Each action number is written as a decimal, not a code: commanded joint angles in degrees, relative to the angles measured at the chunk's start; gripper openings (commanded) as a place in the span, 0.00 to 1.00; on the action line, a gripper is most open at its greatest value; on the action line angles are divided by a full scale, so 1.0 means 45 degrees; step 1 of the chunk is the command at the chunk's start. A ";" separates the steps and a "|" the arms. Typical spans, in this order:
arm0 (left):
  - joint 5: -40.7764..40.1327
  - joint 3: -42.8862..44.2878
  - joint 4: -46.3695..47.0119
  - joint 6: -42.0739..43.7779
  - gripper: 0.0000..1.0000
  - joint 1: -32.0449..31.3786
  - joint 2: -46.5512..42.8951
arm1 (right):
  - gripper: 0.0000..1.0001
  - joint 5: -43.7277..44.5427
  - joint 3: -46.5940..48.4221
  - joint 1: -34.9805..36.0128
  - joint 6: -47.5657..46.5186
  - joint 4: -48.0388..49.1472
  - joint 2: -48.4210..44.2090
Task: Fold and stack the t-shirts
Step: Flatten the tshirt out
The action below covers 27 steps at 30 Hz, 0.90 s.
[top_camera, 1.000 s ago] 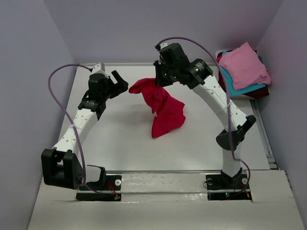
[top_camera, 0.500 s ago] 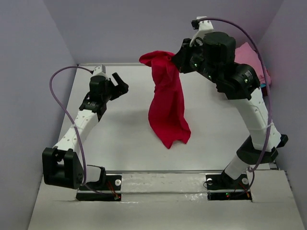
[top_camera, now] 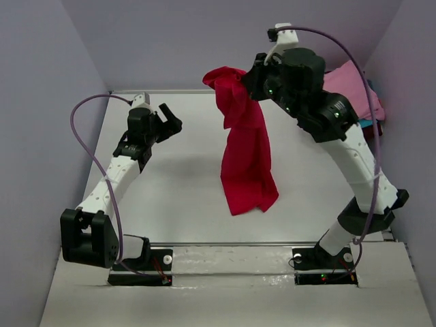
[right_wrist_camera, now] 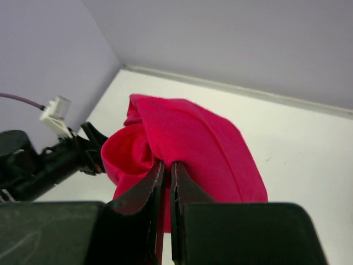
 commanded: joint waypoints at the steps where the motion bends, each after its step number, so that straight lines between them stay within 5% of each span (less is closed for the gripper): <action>1: -0.0237 -0.0083 0.0639 0.0031 0.96 -0.0049 -0.0086 | 0.07 0.0179 -0.1182 0.0108 0.0331 0.0516 0.1033; 11: -0.0296 0.0035 0.0502 0.0129 0.96 -0.0049 -0.0164 | 0.12 0.0354 -0.0639 -0.0009 0.0936 -0.0944 0.3376; 15: -0.0316 0.0035 0.0443 0.0187 0.96 -0.0049 -0.0242 | 0.45 0.0276 -0.0503 -0.0263 0.1288 -0.1334 0.3902; 18: -0.0355 -0.0043 0.0424 0.0207 0.96 -0.0049 -0.0340 | 0.61 0.0100 -0.0618 -0.0400 0.1463 -0.1355 0.4099; 27: -0.0257 -0.0063 0.0424 0.0168 0.96 -0.0049 -0.0360 | 0.68 -0.1284 -0.0015 -0.0790 0.1855 -0.2486 0.5133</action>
